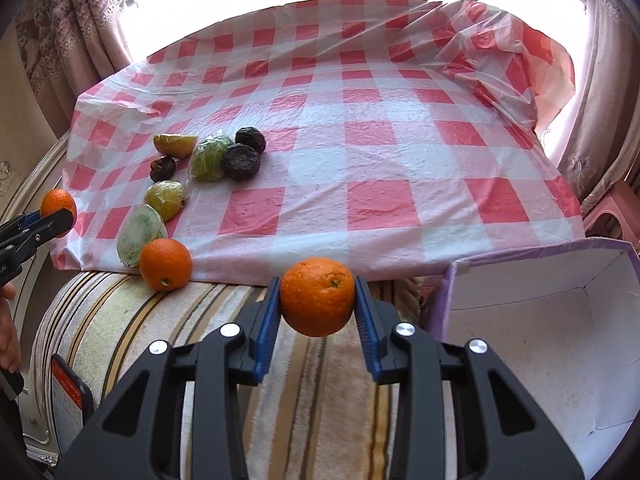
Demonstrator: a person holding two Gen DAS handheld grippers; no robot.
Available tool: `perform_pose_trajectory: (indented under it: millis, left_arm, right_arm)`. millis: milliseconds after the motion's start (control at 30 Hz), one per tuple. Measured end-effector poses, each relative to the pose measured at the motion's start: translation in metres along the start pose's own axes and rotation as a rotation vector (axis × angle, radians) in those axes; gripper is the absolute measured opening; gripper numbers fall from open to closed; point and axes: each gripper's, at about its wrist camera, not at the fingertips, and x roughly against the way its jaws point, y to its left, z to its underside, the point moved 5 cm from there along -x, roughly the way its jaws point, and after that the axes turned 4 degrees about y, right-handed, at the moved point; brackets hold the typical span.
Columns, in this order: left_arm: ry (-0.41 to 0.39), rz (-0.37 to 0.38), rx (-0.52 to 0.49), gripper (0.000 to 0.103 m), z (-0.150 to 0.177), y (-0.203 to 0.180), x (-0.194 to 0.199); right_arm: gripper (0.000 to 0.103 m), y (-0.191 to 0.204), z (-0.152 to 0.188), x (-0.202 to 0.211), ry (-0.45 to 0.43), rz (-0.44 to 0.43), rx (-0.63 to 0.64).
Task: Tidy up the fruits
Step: 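Carry both held oranges over the white purple-rimmed box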
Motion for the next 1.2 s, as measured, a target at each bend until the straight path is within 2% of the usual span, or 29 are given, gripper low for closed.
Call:
perform_pose_trajectory:
  millis: [200, 333, 500, 633, 767, 900, 1067, 1200]
  left_arm:
    - [0.035, 0.075, -0.15, 0.035, -0.024, -0.071, -0.012]
    - [0.09, 0.133, -0.244, 0.035, -0.03, -0.138, -0.028]
    - [0.177, 0.196, -0.336, 0.035, -0.027, -0.231, -0.052]
    - [0.248, 0.211, -0.365, 0.035, -0.013, -0.287, -0.072]
    - [0.342, 0.224, -0.324, 0.035, -0.001, -0.321, -0.1]
    - [0.397, 0.222, -0.355, 0.035, 0.013, -0.347, -0.122]
    - [0.459, 0.226, -0.413, 0.035, 0.03, -0.368, -0.14]
    - [0.499, 0.216, -0.423, 0.035, 0.04, -0.369, -0.153]
  right_arm:
    - [0.036, -0.058, 0.014, 0.021, -0.028, 0.062, -0.091]
    - [0.036, -0.098, 0.028, 0.03, -0.035, 0.107, -0.159]
    - [0.036, -0.148, 0.052, 0.04, -0.035, 0.183, -0.244]
    - [0.036, -0.19, 0.077, 0.044, -0.017, 0.26, -0.311]
    - [0.036, -0.228, 0.105, 0.04, 0.034, 0.337, -0.377]
    - [0.036, -0.248, 0.123, 0.031, 0.076, 0.353, -0.421]
    - [0.036, -0.252, 0.13, 0.024, 0.115, 0.382, -0.394]
    - [0.036, -0.248, 0.124, 0.018, 0.14, 0.423, -0.35]
